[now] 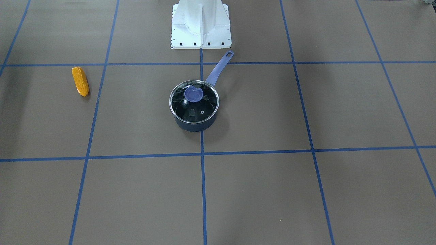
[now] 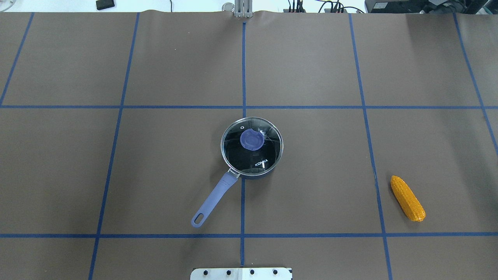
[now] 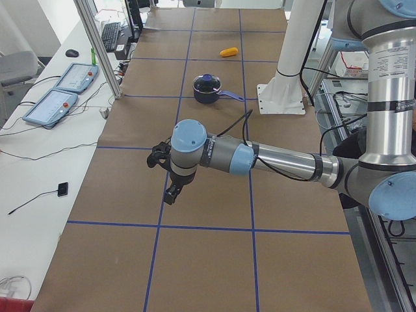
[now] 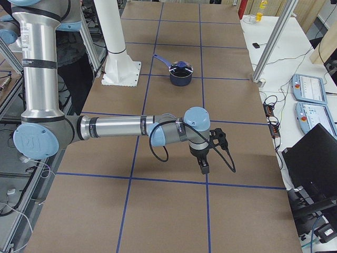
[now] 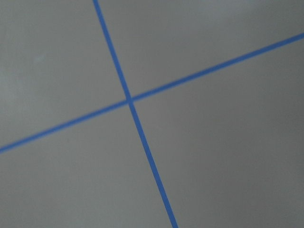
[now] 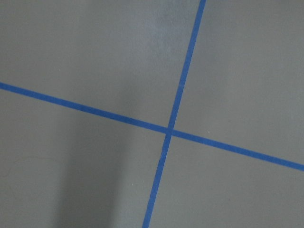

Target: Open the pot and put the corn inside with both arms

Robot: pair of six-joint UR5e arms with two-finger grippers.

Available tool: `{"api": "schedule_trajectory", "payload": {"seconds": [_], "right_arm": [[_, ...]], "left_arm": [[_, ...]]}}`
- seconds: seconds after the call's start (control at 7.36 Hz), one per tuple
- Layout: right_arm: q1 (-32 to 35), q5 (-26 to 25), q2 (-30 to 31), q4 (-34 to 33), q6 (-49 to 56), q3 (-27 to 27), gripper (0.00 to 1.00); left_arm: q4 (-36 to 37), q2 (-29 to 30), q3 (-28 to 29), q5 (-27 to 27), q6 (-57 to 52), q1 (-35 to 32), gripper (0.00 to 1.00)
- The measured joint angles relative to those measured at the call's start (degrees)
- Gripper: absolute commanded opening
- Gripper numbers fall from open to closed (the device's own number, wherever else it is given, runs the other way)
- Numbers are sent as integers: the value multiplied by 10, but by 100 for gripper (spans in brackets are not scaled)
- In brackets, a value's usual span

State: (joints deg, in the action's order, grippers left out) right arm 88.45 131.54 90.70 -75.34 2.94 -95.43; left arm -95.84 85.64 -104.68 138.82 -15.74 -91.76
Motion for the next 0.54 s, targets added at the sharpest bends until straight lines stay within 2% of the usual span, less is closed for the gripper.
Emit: {"api": "schedule_trajectory", "payload": {"seconds": [0.27, 0.54], "right_arm": [[-16, 2, -3, 37, -25, -1, 100], [-34, 4, -3, 44, -34, -5, 100]], "left_arm": [[-34, 12, -5, 57, 18, 3, 98], [-59, 40, -22, 60, 102, 30, 99]]}}
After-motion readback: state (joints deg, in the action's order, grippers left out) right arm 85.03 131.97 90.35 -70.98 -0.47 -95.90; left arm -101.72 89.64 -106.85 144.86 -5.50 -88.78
